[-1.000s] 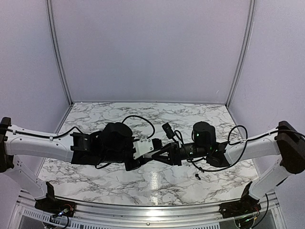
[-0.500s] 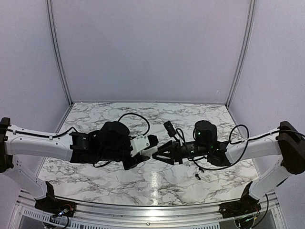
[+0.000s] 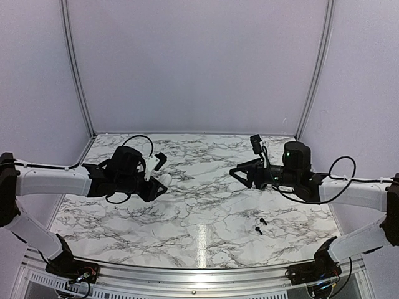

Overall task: Insert the wireless bluetooth earbuds into the charging case
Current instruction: Place the charging case with the earbuds at the center of the board.

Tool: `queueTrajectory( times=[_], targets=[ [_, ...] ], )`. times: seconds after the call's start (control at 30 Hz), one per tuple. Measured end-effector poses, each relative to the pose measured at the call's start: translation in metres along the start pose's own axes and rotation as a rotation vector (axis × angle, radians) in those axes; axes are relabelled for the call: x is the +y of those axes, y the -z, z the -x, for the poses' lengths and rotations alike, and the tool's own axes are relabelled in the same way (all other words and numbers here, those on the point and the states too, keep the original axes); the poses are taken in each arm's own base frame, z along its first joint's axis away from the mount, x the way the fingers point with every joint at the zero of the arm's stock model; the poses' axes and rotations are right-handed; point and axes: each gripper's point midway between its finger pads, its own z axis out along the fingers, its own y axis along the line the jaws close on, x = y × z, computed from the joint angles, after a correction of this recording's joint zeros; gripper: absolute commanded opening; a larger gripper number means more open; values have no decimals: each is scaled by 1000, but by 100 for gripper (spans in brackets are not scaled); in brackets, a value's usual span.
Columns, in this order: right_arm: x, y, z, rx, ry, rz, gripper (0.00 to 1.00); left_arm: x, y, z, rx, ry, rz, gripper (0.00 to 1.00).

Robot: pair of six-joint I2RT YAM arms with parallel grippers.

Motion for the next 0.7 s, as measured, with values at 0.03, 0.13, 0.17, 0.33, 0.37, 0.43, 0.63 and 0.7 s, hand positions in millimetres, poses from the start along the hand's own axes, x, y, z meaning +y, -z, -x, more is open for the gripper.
queueTrajectory(
  times=[0.03, 0.13, 0.17, 0.33, 0.37, 0.43, 0.63, 0.7],
  targets=[
    [-10, 3, 0, -1, 5, -43, 66, 6, -2, -4, 9, 32, 5, 26],
    [-45, 18, -2, 4, 8, -194, 65, 25, -11, -20, 53, 134, 20, 26],
    [-58, 23, -2, 3, 3, -242, 65, 31, -14, -26, 68, 163, 26, 26],
    [-120, 52, -11, 24, -36, -471, 64, 57, -24, -48, 124, 285, 60, 27],
    [-131, 55, -15, 40, -46, -506, 64, 62, -25, -52, 132, 305, 67, 27],
    [-152, 59, -29, 86, -72, -568, 64, 71, -27, -58, 144, 338, 84, 27],
    [-197, 72, -70, 204, -161, -687, 62, 85, -32, -72, 177, 393, 113, 27],
    [-206, 74, -76, 224, -177, -710, 62, 87, -35, -79, 195, 405, 119, 28]
  ],
)
